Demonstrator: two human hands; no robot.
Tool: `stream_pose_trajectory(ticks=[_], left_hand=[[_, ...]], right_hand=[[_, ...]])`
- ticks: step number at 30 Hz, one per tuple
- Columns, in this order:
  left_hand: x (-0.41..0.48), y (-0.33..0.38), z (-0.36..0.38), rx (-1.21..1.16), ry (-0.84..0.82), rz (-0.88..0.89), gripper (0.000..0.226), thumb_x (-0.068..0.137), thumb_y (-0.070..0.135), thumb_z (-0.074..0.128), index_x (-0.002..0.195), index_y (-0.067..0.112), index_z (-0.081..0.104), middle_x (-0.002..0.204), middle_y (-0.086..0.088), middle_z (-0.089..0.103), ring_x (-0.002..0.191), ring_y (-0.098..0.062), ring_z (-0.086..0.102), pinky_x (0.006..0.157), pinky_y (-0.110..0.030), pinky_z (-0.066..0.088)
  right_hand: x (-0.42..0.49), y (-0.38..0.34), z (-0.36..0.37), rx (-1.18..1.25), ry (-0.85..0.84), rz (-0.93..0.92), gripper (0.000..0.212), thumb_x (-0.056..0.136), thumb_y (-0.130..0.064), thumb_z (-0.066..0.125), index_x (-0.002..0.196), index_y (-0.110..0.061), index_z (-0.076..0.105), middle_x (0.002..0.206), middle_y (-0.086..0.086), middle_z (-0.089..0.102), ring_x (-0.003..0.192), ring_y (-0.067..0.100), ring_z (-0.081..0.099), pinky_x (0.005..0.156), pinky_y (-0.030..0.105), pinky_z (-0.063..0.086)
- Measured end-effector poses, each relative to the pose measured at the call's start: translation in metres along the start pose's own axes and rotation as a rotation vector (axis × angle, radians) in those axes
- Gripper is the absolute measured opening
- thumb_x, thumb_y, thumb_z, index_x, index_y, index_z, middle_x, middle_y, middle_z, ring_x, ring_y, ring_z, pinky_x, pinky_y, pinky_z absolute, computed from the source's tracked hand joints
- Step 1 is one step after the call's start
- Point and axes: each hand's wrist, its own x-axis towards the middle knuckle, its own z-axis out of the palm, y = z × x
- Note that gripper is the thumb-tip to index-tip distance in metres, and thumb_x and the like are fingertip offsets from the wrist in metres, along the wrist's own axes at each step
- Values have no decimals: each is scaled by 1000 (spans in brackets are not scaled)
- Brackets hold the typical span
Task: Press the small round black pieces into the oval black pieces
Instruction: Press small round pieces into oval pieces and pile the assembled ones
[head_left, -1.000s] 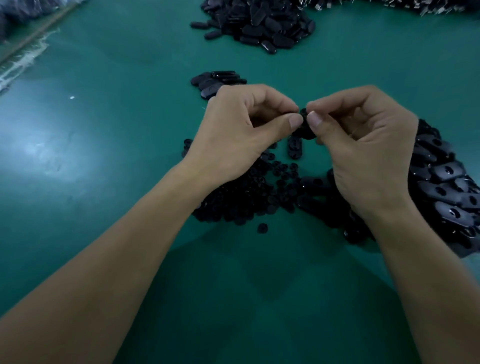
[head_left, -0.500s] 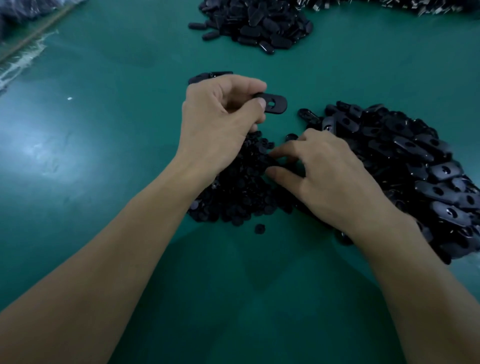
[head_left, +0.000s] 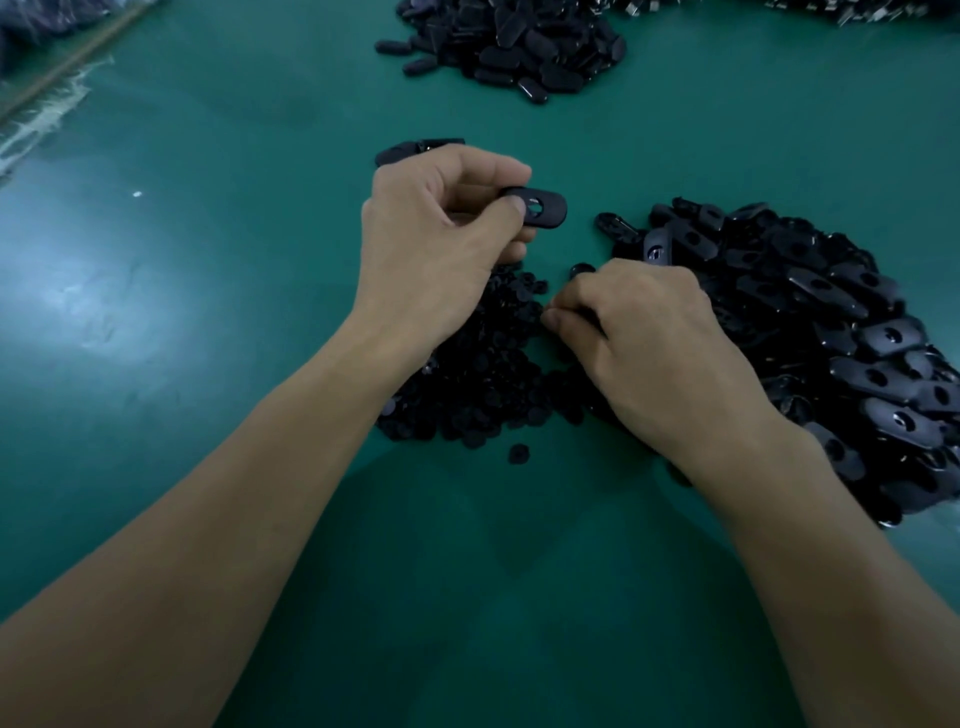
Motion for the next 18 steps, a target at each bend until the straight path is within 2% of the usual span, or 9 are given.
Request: stream_pose_trajectory(ticks=[4,7,11,15,18], left_hand=[[0,-1,0,13,-4,4,19,90,-1,67,90,18,72,75,7,74,75,-17,76,72,-29,61],[0,-2,0,35,-6,14,18,90,1,68,93,18,73,80,3,76,75,-17,77,74,-32,62],[0,-3,0,89,-20,33,18,88,2,70,93,19,73,82,2,77,74,-17,77,76,-38,64],[-2,-2,1,142,-47,53,18,85,6,74,88,23,73,80,1,75,73,-18,75,77,-43,63],[-1,-2,1,161,-52,63,17,83,9,75,86,26,72,80,1,75,76,-20,75,79,-43,63]], right_hand=[[0,-2,2,45,42,7,24,104,-29,50,99,-11,65,92,2,57,86,25,54,77,44,47],[0,-2,3,128,130,29,17,105,-22,47,96,-12,58,86,0,59,78,22,55,73,43,46],[0,-2,2,232,214,73,11,102,-19,50,95,-15,57,77,-8,58,66,8,54,61,27,42],[-1,-2,1,274,274,77,6,97,-14,59,97,-14,65,77,-12,61,74,6,57,64,18,44],[0,-2,0,256,307,44,20,97,-13,60,114,-12,71,85,-6,67,77,4,58,73,6,43]])
